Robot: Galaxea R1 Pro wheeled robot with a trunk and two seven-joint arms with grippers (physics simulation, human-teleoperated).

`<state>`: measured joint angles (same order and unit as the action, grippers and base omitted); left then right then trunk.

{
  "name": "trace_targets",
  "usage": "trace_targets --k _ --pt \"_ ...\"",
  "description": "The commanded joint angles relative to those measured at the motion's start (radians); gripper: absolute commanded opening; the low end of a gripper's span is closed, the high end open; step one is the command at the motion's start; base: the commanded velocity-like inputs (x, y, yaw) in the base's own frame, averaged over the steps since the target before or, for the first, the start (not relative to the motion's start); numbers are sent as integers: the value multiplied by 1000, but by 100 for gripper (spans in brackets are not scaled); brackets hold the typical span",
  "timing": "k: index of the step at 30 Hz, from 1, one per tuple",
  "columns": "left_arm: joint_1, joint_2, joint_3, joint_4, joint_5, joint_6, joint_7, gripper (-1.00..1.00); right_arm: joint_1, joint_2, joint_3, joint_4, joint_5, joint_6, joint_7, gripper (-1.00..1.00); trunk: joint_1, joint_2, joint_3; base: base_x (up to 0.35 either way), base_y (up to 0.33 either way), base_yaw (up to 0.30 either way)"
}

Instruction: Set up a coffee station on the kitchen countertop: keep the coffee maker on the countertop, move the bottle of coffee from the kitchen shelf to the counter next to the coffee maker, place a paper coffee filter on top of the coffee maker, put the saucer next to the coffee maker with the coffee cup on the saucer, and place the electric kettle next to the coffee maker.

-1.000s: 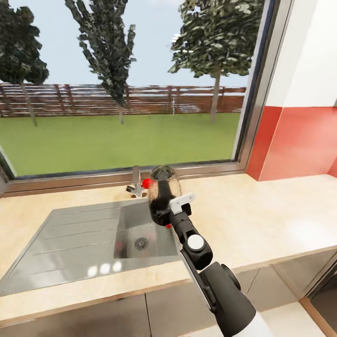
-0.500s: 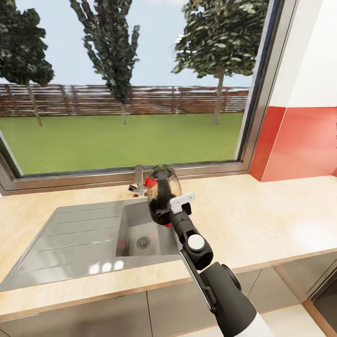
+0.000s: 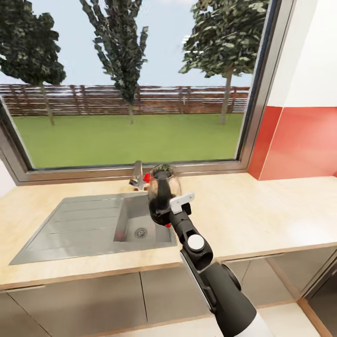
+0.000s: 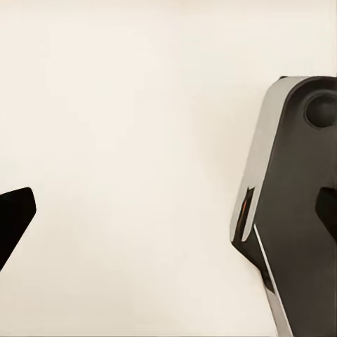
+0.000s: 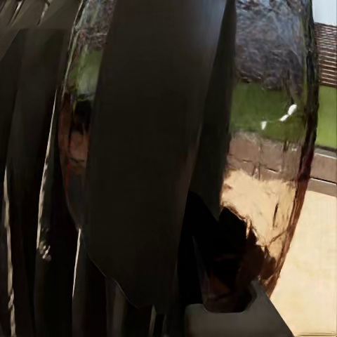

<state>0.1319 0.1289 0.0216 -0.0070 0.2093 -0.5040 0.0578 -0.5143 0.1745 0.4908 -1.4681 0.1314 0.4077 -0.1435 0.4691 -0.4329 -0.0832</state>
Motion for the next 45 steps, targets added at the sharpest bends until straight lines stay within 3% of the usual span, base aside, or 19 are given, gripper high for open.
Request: trace_targets --k 1,11,19,21,22,24,28,30,32,36,38,39,41,45 --pt "0 0 1 -1 0 -2 2 100 -1 0 2 -1 13 8 -2 -100 0 -2 -2 -278 -149 269" --pt "-8 17 27 -11 2 -6 1 100 -1 0 6 -1 2 8 -2 -100 0 -2 -2 -248 -127 276" --pt "-29 67 35 -170 1 -4 1 100 -1 0 12 3 -133 9 -1 -100 0 -2 -2 -24 -13 277" --pt "-31 70 36 -196 1 -5 2 100 -1 0 38 3 -137 9 -2 -100 0 -2 -2 -1 0 277" --pt "-32 71 42 -228 14 -9 2 100 -1 0 81 3 -138 10 -2 -100 0 -2 -2 0 0 278" --pt "-32 67 64 -268 45 -27 -2 100 -1 0 110 3 -139 9 -2 -100 0 -2 -2 0 0 276" --pt "-32 68 81 -403 75 -53 -15 100 -1 0 134 1 -140 8 -2 -100 0 -2 1 0 0 236" --pt "-32 64 80 -440 80 -59 -53 100 -2 0 136 0 -141 8 -2 -100 0 -2 3 0 0 222" --pt "-32 65 77 -459 81 -73 -151 100 -2 0 137 -1 -141 8 -2 -100 0 -2 5 0 0 219" --pt "-32 72 78 -474 73 -77 -422 100 -2 0 138 -2 -141 8 -2 -100 0 -2 10 0 0 217" --pt "-32 82 79 -474 69 -77 -517 100 -2 0 138 -4 -141 8 -2 -100 0 -2 12 0 0 216" --pt "-32 98 79 -470 67 -76 -564 100 -1 0 138 -6 -141 8 -2 -100 0 -2 13 0 0 216" --pt "-31 123 78 -464 66 -74 -601 100 -1 0 138 -7 -141 8 -2 -100 0 -2 15 0 0 216" --pt "-30 140 79 -460 65 -70 -611 100 -2 0 138 -8 -141 8 -2 -100 0 -2 19 0 0 216"
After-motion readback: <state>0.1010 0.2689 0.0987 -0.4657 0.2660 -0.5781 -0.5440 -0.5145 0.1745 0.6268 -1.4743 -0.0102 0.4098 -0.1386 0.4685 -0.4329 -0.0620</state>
